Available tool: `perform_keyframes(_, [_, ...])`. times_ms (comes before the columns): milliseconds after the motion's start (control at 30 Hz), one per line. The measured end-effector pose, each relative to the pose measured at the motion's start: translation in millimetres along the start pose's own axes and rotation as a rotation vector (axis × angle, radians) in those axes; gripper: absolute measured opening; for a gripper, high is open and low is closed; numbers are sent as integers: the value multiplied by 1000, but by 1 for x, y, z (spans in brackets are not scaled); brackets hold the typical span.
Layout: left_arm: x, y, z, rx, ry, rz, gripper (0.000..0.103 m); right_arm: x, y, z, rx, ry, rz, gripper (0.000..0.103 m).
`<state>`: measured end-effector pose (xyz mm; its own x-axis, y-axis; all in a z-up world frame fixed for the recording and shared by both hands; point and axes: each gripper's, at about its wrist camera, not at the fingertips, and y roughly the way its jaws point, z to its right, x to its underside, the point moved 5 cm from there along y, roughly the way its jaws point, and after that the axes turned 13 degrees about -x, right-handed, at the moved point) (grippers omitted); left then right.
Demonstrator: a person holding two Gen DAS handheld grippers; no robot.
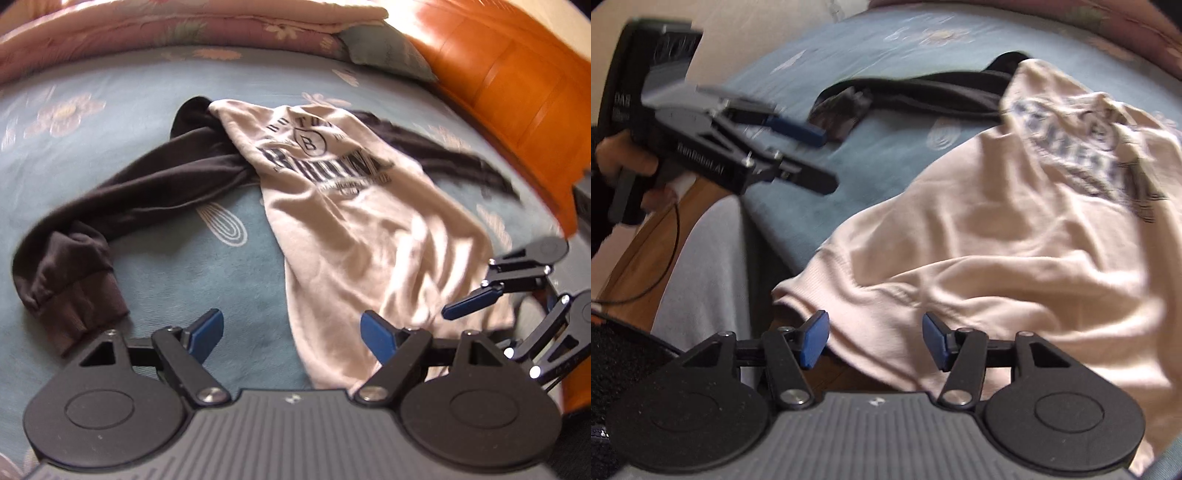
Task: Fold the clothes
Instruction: 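Pull the beige hoodie body flat with the right tool and release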
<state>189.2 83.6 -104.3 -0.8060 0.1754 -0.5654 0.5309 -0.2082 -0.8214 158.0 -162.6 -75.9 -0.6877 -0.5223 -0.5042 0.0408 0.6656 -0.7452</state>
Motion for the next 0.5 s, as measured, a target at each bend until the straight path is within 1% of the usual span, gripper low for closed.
perform_keyframes(133, [-19,22,-22,62,-187,-11,81,-10,-25,29,63,61,102,63])
perform_keyframes(300, [-37,68,-62,161,-516,-44,81,-10,-53,75,132,170,226,65])
perform_keyframes(367, [-41,89,-74,203,-629,-49,80,-7,-63,95,148,229,277,65])
perform_keyframes(500, [-48,125,-89,219,-767,-49,79,2,-81,131,181,332,357,66])
